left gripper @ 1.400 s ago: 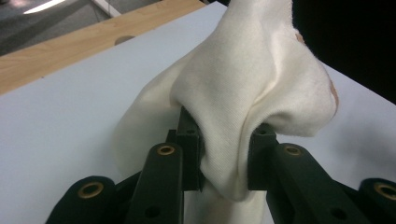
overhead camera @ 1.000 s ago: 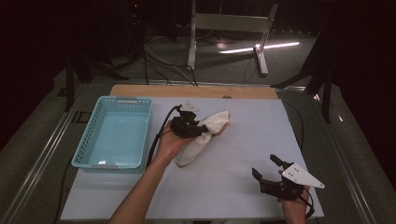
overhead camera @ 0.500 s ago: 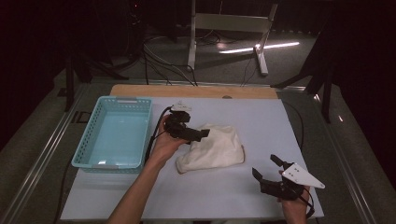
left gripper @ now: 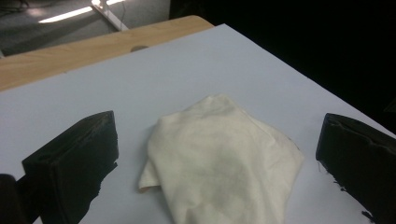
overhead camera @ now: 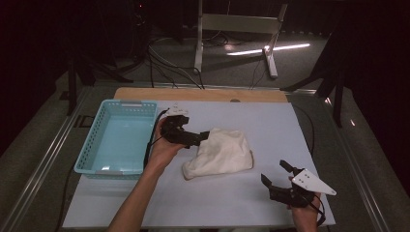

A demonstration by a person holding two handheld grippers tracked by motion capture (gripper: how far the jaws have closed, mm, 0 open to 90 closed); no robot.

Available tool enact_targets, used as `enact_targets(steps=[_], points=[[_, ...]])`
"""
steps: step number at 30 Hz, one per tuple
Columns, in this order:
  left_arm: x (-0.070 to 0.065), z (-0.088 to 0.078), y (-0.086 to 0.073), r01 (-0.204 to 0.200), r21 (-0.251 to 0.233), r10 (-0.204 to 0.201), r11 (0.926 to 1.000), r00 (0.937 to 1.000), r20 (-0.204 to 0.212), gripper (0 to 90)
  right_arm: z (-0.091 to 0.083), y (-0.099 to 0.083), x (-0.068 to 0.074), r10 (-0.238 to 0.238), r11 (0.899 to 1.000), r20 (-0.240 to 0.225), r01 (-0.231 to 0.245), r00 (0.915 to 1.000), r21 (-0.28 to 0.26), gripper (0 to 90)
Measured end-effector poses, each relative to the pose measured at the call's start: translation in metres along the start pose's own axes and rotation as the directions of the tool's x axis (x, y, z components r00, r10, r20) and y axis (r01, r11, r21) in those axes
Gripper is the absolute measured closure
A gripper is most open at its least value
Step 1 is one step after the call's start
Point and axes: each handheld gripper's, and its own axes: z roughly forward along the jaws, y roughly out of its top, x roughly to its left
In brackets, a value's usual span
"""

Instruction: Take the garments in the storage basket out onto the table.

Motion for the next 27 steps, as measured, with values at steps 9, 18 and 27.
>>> enact_targets(steps=[9, 18, 27], points=[[0.007, -0.024, -0.002, -0.010, -0.046, 0.008, 0.9989, 0.9988, -0.048, 0.0, 0.000, 0.000, 0.000, 0.001, 1.000, -0.001, -0.001, 1.0000, 0.000, 16.0], [0.016, -0.044, -0.008, 0.002, -0.073, -0.006, 0.9973, 0.9982, -0.060, 0.1, 0.000, 0.000, 0.000, 0.001, 1.000, -0.001, -0.001, 1.0000, 0.002, 16.0], [0.024, -0.066, -0.015, 0.004, -0.120, -0.013, 0.9928, 0.9974, -0.071, 0.1, 0.001, 0.000, 0.000, -0.001, 1.000, -0.001, 0.001, 1.0000, 0.002, 16.0]])
